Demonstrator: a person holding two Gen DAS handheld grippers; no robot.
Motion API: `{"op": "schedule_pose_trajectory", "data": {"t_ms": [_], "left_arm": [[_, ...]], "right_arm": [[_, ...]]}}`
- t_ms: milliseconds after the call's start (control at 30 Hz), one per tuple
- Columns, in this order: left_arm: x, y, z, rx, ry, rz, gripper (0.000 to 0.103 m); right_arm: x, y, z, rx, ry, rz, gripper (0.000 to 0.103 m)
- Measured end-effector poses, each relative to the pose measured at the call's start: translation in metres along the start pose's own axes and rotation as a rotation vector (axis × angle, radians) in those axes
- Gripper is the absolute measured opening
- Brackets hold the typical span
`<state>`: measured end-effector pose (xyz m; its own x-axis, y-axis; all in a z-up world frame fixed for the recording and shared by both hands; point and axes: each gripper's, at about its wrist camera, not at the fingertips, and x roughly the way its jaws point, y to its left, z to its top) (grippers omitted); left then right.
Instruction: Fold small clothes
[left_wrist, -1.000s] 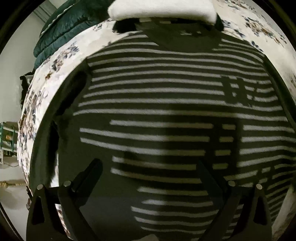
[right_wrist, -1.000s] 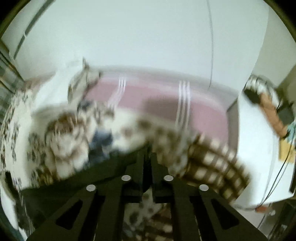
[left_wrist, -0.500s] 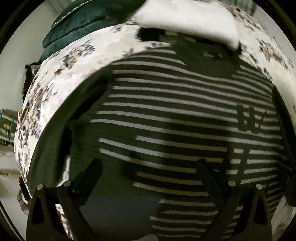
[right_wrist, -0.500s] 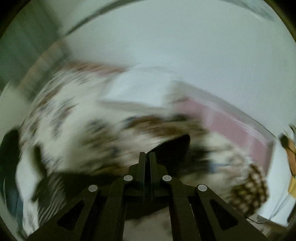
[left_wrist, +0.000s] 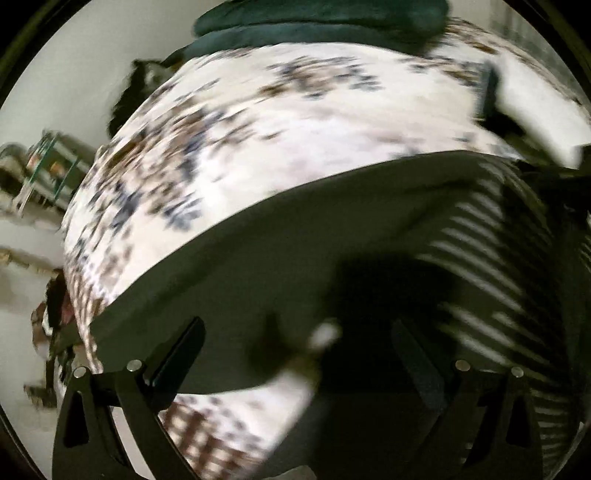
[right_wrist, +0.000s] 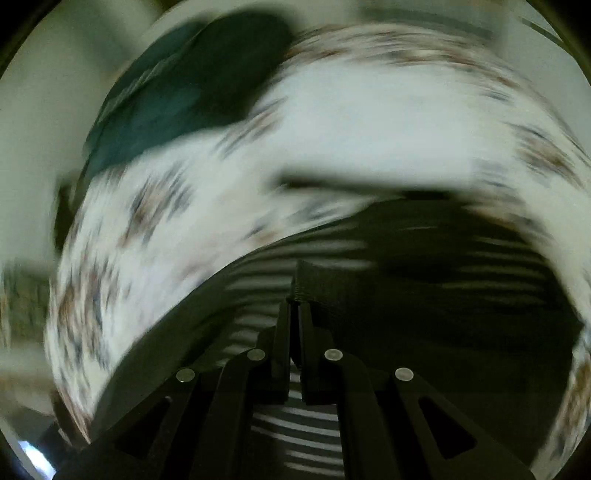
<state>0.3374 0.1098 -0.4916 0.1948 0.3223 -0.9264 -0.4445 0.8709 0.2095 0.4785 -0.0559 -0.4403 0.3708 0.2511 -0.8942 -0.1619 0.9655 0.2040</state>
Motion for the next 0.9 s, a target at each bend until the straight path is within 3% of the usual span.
{"op": "schedule_pose_trajectory", "data": {"t_ms": [67, 200, 233, 300, 367, 400, 567, 667, 833, 900], "left_arm": [[0.012, 0.021, -0.001, -0.023, 0.017, 0.023, 0.103], [0.027, 0.055, -0.005, -0.074, 0.041, 0.045, 0.103], [0.028, 0.062, -0.005, -0.086, 0.047, 0.042, 0.103], [0.028, 0.076, -0.009, -0.115, 0.059, 0.031, 0.103], [0.026, 0.092, -0.015, -0.154, 0.071, 0.012, 0.103], [0.025, 0.101, -0.019, -0.174, 0.078, 0.003, 0.103], [0.026, 0.158, -0.049, -0.347, 0.153, -0.049, 0.103], [0.036, 0.195, -0.070, -0.482, 0.199, -0.080, 0.103], [0.068, 0.258, -0.115, -0.844, 0.276, -0.180, 0.103], [0.083, 0.272, -0.129, -0.954, 0.302, -0.213, 0.103]], "right_arm": [[0.035, 0.054, -0.013, -0.130, 0.045, -0.009, 0.003], [0.077, 0.082, -0.032, -0.200, 0.145, -0.035, 0.003], [0.085, 0.075, -0.036, -0.169, 0.197, -0.015, 0.005], [0.084, 0.049, -0.044, -0.092, 0.253, 0.024, 0.019], [0.071, 0.018, -0.051, -0.017, 0.265, 0.060, 0.060], [0.063, 0.005, -0.055, 0.013, 0.261, 0.060, 0.065], [0.014, -0.066, -0.083, 0.149, 0.269, -0.042, 0.079], [-0.003, -0.101, -0.108, 0.224, 0.288, -0.096, 0.083], [-0.007, -0.142, -0.143, 0.292, 0.333, -0.210, 0.083], [-0.001, -0.148, -0.150, 0.321, 0.352, -0.209, 0.083]]}}
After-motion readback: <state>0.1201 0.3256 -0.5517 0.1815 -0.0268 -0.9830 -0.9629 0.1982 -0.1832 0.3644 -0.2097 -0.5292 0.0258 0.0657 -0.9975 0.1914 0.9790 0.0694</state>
